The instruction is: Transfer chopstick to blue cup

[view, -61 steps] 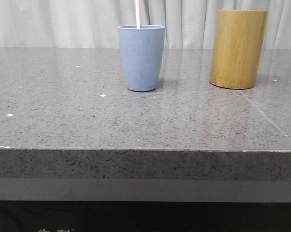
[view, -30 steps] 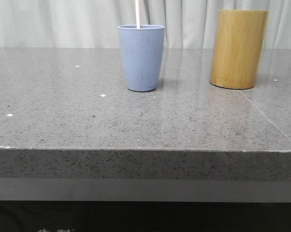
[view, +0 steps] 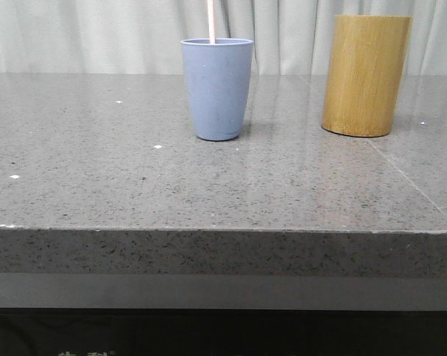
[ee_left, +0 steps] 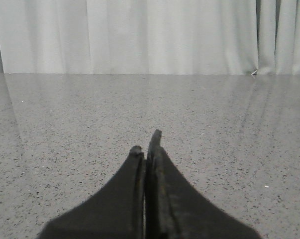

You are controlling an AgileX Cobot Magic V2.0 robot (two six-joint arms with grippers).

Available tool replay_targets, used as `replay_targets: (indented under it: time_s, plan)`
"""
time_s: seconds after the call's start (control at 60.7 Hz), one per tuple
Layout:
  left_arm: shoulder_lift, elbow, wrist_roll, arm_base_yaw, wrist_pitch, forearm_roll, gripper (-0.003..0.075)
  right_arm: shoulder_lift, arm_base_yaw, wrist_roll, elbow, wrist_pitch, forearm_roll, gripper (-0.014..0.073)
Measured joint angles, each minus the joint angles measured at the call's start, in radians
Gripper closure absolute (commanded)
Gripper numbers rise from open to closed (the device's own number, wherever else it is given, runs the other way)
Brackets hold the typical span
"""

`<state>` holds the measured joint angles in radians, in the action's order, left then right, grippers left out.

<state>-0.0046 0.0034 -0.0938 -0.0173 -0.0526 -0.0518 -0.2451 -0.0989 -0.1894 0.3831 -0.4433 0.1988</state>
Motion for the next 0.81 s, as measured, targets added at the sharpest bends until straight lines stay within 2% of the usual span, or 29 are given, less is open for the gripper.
replay_targets:
  time_s: [0.181, 0.313, 0.56, 0.807]
  plan:
    - [0.000, 0.000, 0.000, 0.000, 0.000, 0.000, 0.0739, 0.211, 0.018, 0.000, -0.255, 0.147, 0.011, 0.0711]
    - [0.000, 0.000, 0.000, 0.000, 0.000, 0.000, 0.0739, 0.254, 0.034, 0.000, -0.390, 0.249, 0.013, 0.0711]
    - [0.000, 0.000, 0.000, 0.000, 0.002, 0.000, 0.0739, 0.254, 0.039, 0.000, -0.411, 0.336, 0.013, 0.0711]
    - [0.000, 0.000, 0.000, 0.000, 0.002, -0.001, 0.0739, 0.254, 0.041, 0.000, -0.411, 0.347, 0.015, 0.0711]
